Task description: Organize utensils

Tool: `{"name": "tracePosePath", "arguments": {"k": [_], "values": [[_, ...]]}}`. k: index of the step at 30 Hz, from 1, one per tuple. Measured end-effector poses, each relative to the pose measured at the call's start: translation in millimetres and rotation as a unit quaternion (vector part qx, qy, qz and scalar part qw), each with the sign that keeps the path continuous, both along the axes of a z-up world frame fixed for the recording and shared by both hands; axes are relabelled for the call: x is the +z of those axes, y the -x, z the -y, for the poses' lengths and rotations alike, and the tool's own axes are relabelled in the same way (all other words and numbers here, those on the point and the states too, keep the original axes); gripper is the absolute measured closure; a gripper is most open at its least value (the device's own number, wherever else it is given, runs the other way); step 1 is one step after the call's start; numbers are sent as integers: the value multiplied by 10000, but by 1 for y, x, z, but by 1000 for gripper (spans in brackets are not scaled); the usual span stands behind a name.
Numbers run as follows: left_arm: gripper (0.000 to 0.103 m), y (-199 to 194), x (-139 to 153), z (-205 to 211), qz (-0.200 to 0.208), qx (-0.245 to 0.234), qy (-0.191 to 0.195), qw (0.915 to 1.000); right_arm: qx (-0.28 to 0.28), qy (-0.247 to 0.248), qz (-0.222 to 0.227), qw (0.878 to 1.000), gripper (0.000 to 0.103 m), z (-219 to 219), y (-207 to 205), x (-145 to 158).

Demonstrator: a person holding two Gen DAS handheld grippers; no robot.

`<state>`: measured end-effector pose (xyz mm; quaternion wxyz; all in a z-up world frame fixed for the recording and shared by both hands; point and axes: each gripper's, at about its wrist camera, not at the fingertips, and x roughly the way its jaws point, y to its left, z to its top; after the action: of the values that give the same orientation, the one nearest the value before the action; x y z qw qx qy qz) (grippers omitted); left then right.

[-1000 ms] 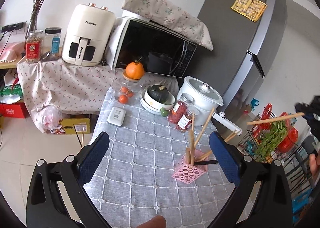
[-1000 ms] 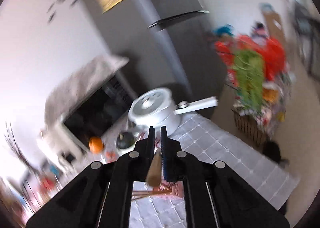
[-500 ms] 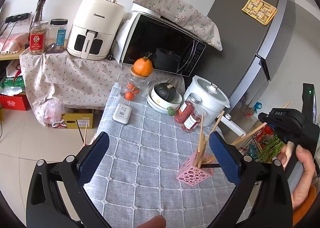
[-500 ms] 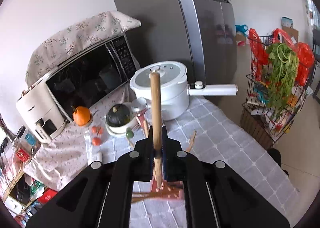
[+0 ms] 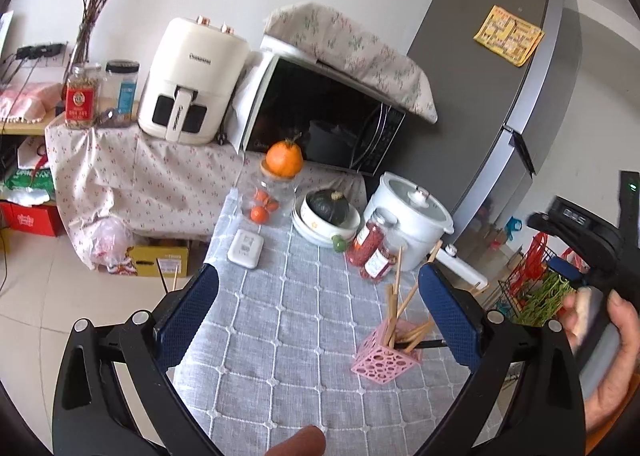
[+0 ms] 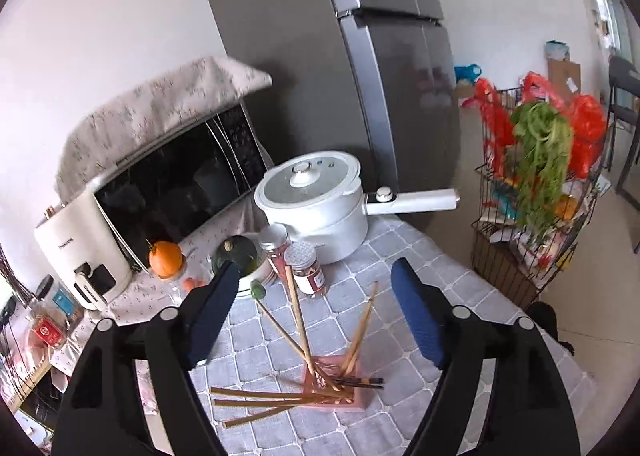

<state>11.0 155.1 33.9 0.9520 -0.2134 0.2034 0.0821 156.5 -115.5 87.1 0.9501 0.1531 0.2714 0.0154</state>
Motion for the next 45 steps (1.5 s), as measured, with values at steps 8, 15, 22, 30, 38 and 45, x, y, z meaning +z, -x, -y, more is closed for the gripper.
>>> {"name": "tracePosePath", "arguments": {"k": [8, 15, 22, 30, 38, 45], "values": [[7, 34, 26, 46, 794, 140, -1072, 9910, -663, 439, 959, 9922, 7, 34, 116, -1], [7, 62, 33, 107, 1028, -253, -1565, 9820, -1343, 1462, 322, 9796, 7, 54, 167, -41], [7, 63, 13, 141, 620, -646, -1643, 9823, -1722, 1167, 132, 9780, 7, 86, 204, -59], [7, 61, 4, 151, 392, -804, -1905, 9776, -1805, 1480, 223, 9721, 7, 83, 217, -62], [7, 53, -3, 150, 238, -800, -1872, 9788, -1705, 1428, 105, 9749, 7, 80, 209, -65], [7, 47, -7, 154, 146, -834, -1906, 9780, -1578, 1346, 3, 9783, 7, 78, 205, -68]]}}
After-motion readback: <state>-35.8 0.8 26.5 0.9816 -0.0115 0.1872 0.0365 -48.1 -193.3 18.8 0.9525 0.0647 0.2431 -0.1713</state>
